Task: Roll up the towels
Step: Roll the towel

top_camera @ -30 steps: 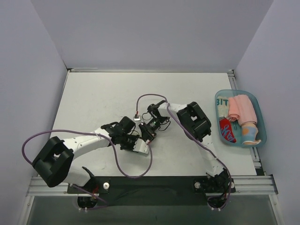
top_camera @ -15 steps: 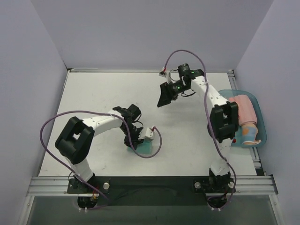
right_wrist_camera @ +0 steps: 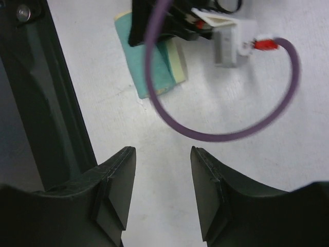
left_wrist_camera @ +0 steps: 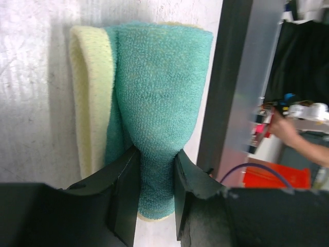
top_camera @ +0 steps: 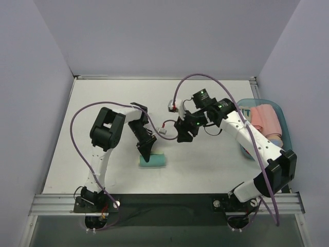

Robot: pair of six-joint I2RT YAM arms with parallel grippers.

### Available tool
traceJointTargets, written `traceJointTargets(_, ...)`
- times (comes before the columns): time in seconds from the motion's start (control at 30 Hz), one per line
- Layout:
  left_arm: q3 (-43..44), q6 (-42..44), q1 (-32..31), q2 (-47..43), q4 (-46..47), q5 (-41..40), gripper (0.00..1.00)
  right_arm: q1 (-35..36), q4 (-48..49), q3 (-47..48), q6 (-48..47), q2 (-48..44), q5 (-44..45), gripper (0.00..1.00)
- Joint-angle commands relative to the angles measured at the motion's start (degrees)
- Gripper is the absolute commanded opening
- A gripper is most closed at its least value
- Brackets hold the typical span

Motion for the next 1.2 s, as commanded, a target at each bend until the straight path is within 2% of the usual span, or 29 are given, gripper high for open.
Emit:
traceJointTargets(0.0,2.7,4.8,0.9,7.1,-2.7,-6.9,0.11,8.3,1.4,-0.8,-3.6,-1.7,8.7,0.46)
traceJointTargets(0.13,4.2,5.7,1.6,9.2,-3.5,-6.9,0.13,17.5,4.9,-2.0,-6.7,3.0,17.3,0.46)
traceJointTargets(0.33,4.0,6.1,2.3,10.0,-3.7,-6.9,0.16,25.8,14.8,-5.8,-8.2,12.1,23.0,0.51)
traceJointTargets(0.47,4.1,6.2,2.6,10.8,-3.7,-6.0,0.17,30.6,20.9,-7.5,-13.5,16.8,30.0,0.52)
traceJointTargets(0.7,4.5,6.2,3.1,11.2,-3.7,-5.0,0.21,32.2,21.6,-7.2,-14.2,22.9,27.0,0.5)
traceJointTargets(0.8,4.4,6.1,3.8,11.3,-3.7,-3.7,0.26,31.3,21.2,-8.1,-13.9,24.7,25.4,0.35)
traceJointTargets(0.83,4.2,5.8,4.0,10.9,-3.0,-3.3,0.31,30.8,20.7,-8.3,-13.1,25.0,23.4,0.22)
traceJointTargets(0.93,2.7,3.5,6.5,8.1,-0.2,-1.4,0.33,28.9,17.1,-7.4,-11.7,26.5,18.0,0.08)
traceJointTargets(1.03,2.1,2.0,10.8,5.4,0.9,1.0,0.39,26.3,12.1,-5.2,-10.3,28.3,12.8,0.01)
traceJointTargets(1.07,2.1,2.2,11.9,5.0,0.7,1.4,0.45,25.5,11.1,-4.5,-10.0,28.9,9.3,0.01)
traceJointTargets(1.17,1.3,2.9,17.4,3.5,0.6,3.2,0.5,22.9,8.1,-2.3,-8.4,31.3,3.4,0.0)
